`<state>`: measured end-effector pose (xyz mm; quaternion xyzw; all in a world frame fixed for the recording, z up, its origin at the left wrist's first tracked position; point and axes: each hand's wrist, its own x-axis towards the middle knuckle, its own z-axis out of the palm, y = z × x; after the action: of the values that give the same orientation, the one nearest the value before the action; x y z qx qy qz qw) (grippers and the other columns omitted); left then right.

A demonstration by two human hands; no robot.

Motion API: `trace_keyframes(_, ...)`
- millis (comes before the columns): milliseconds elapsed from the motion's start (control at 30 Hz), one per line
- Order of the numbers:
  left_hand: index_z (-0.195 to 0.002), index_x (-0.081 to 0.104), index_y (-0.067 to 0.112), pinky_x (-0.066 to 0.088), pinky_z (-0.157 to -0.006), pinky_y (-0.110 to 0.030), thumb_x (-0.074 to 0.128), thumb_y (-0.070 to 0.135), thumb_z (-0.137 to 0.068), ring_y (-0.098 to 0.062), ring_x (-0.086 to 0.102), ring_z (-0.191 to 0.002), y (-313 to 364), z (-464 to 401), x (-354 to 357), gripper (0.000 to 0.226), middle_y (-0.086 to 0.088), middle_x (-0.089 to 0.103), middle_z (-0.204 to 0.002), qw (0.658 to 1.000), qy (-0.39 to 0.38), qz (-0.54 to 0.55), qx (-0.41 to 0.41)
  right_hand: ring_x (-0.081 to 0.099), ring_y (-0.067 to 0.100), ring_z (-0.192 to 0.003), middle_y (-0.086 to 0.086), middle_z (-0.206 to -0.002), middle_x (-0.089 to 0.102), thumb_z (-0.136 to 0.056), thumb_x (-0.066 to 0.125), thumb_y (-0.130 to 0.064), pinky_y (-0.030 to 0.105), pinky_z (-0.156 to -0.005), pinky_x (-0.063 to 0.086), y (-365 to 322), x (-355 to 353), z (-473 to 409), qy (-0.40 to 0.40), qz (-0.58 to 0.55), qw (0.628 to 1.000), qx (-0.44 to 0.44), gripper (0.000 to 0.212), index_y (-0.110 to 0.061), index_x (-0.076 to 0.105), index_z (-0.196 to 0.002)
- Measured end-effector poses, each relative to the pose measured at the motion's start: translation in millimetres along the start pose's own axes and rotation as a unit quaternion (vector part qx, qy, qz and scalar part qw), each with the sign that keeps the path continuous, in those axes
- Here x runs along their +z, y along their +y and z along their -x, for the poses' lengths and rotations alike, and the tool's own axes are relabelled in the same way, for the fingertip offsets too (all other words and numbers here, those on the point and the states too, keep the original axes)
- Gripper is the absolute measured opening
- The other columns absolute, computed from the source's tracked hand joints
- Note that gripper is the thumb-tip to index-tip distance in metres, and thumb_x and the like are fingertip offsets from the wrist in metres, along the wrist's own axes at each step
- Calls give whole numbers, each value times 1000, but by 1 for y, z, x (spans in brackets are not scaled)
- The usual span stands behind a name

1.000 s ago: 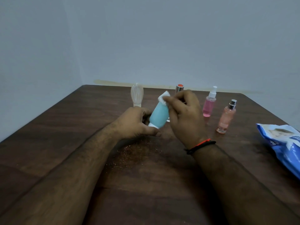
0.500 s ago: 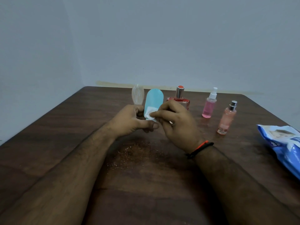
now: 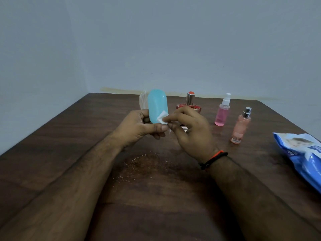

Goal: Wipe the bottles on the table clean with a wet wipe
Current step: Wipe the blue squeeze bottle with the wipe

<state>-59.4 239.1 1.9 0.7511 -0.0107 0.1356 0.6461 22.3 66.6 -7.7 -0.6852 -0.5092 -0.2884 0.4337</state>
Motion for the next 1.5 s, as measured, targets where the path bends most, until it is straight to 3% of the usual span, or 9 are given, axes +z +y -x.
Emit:
trace_keyframes(167,-106,69,-1,60,-72,-34,81,6,-69,-26,71,-80,5,2,3,39,-18,75,-93,1000,1,-10,-3,56,7,-83,2,-91,61,-84,67,6,17,-71,49,0,0,0,16,15,1000,-6,20,-7,75,-97)
trace_keyframes(500,-105,71,20,59,-75,-31,88,40,-65,-3,69,-78,18,6,16,48,7,73,-87,941,-17,-335,47,51,8,-84,7,-93,57,-86,65,10,8,-74,41,-2,-6,-6,168,48,983,51,23,-4,74,-102)
trace_keyframes(667,-105,65,26,48,-62,-10,85,44,-69,5,63,-76,21,5,19,44,17,68,-84,911,-8,-407,70,55,22,-90,10,-98,55,-92,61,3,28,-78,48,-2,-3,-5,139,68,988,30,23,-2,71,-112)
trace_keyframes(767,-111,65,22,52,-66,-16,84,43,-72,2,63,-75,19,4,20,48,13,68,-88,900,-7,-430,75,55,26,-89,12,-98,55,-92,59,2,37,-76,49,-3,1,-5,100,91,991,3,27,-3,70,-116)
trace_keyframes(867,-108,66,21,48,-63,-14,85,41,-71,3,62,-73,14,2,19,46,12,69,-87,894,4,-444,67,56,30,-87,15,-95,58,-92,53,-3,43,-73,50,-4,5,-5,46,123,991,-41,27,-1,71,-112)
trace_keyframes(1000,-74,60,31,36,-50,-8,89,38,-62,6,56,-55,11,0,15,33,14,60,-61,898,81,-430,40,56,31,-84,14,-93,59,-88,47,-8,41,-70,51,-10,11,-4,-31,140,987,-71,35,-3,72,-110)
trace_keyframes(1100,-77,69,29,42,-56,-14,91,36,-55,5,61,-59,8,-2,13,33,12,69,-66,925,100,-366,10,55,28,-84,13,-93,58,-88,46,-10,40,-70,51,-10,11,-3,-40,150,986,-65,35,-3,72,-111)
trace_keyframes(1300,-81,74,20,56,-68,-38,96,40,-45,-15,69,-74,11,-2,13,46,4,74,-76,952,136,-274,-29,56,27,-85,12,-92,56,-88,53,-1,39,-73,51,-2,-1,-5,62,110,992,-18,30,-4,73,-110)
trace_keyframes(1500,-78,71,21,46,-54,-25,96,45,-44,-7,60,-61,9,-4,18,48,8,69,-70,925,179,-334,-10,53,17,-84,6,-92,53,-92,61,-3,25,-73,47,6,-3,-5,122,93,987,49,27,-7,71,-116)
